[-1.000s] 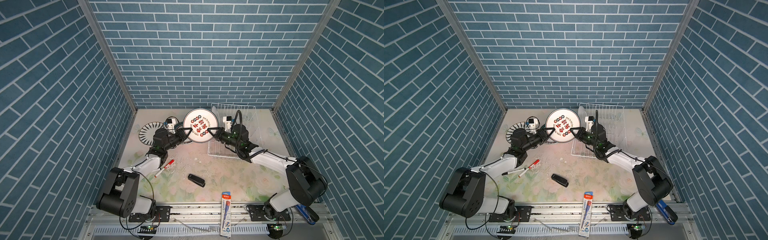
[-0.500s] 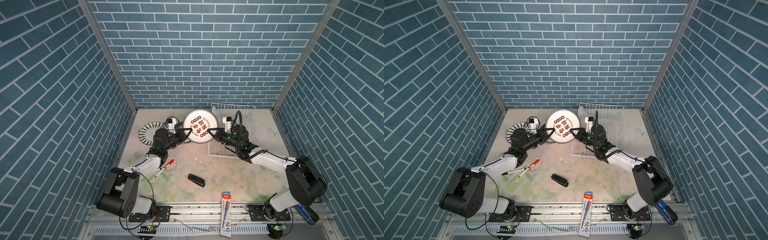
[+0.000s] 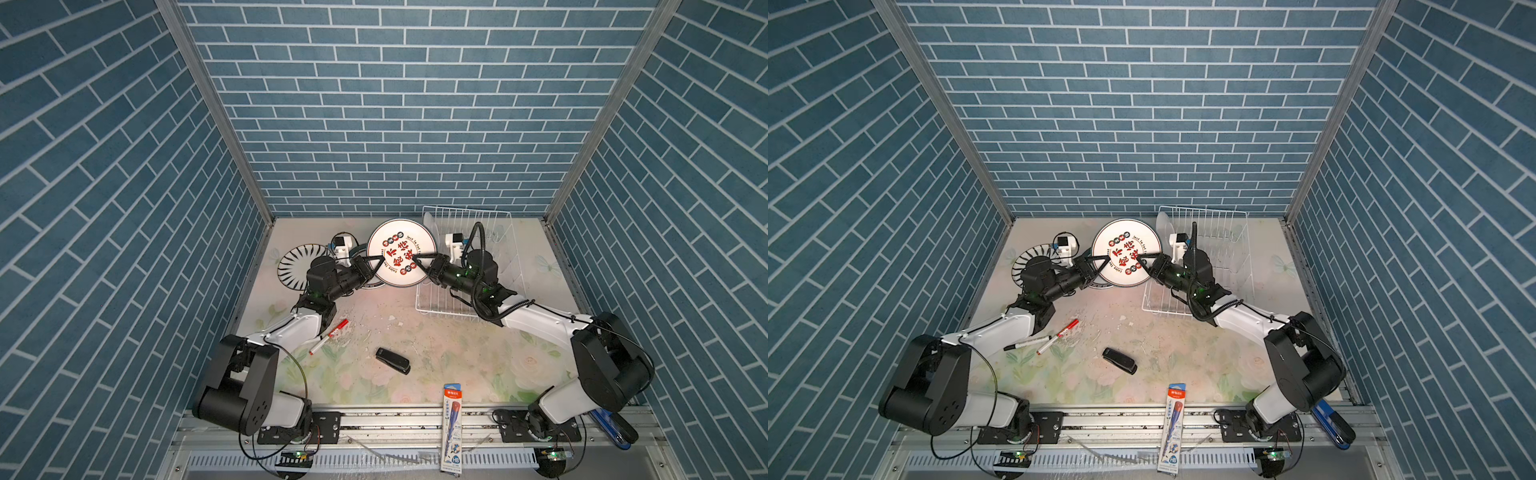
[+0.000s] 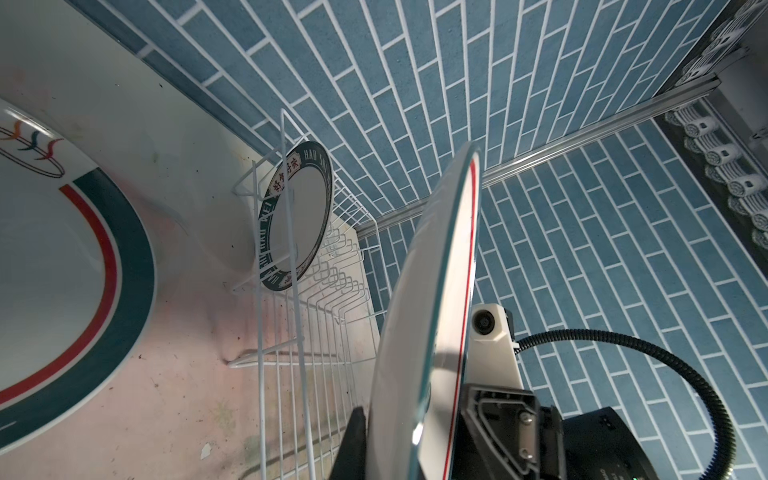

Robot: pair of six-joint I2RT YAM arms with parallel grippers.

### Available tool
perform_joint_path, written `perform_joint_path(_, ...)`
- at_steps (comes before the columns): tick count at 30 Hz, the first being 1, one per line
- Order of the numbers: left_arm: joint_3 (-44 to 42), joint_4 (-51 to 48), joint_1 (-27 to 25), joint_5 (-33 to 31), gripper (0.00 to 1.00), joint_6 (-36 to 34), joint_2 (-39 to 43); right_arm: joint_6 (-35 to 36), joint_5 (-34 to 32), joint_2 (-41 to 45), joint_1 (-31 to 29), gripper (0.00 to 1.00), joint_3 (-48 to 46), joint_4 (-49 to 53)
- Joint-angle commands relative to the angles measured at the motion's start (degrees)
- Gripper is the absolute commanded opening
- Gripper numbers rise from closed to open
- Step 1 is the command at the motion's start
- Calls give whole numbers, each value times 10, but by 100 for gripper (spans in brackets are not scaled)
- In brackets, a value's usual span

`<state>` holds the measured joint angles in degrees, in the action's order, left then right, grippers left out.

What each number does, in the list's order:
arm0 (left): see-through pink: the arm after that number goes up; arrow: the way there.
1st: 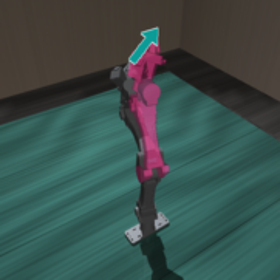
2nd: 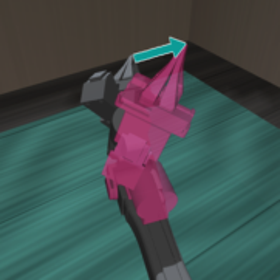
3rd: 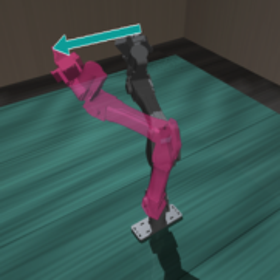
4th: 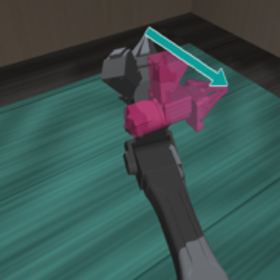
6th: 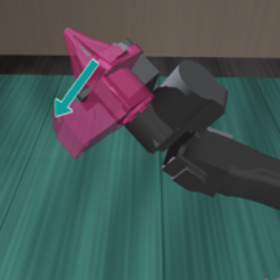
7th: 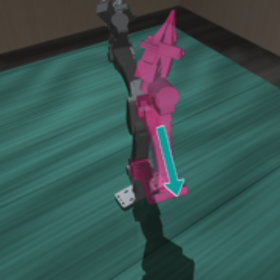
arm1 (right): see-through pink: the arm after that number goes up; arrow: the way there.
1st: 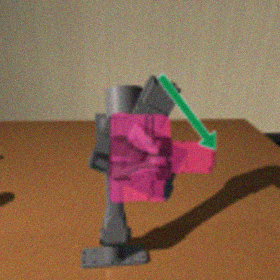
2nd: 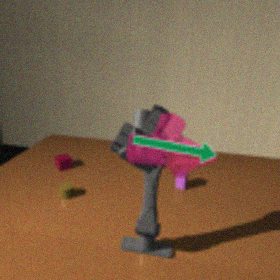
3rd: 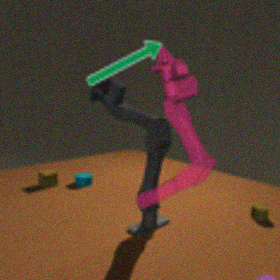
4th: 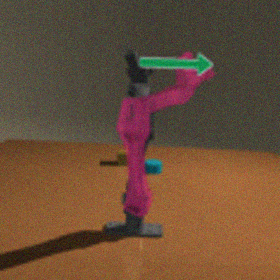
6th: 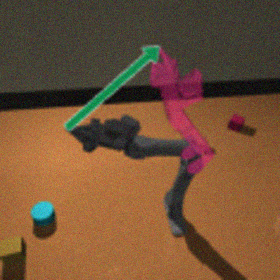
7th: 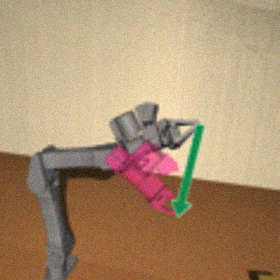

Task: Unload the plates from the dish rack
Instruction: 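Open the right gripper and draw it back while the left gripper carries the plate away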

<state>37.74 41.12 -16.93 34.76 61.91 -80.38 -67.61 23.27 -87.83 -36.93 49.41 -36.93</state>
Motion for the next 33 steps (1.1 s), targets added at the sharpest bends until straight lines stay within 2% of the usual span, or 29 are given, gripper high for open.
perform_joint_path(1,9,-1,-3,-5,0,-22,4,-6,14,14,0,59,-4,-38)
perform_joint_path(5,7,-8,-3,-9,0,-28,10,0,14,24,6,69,-6,-26)
perform_joint_path(15,5,-27,-3,-20,0,-37,23,28,-1,56,24,77,-14,28)
perform_joint_path(21,9,-34,0,-22,0,-38,24,28,1,61,33,99,-21,40)
perform_joint_path(33,21,-76,43,-13,0,-56,42,33,-2,84,51,99,-38,56)
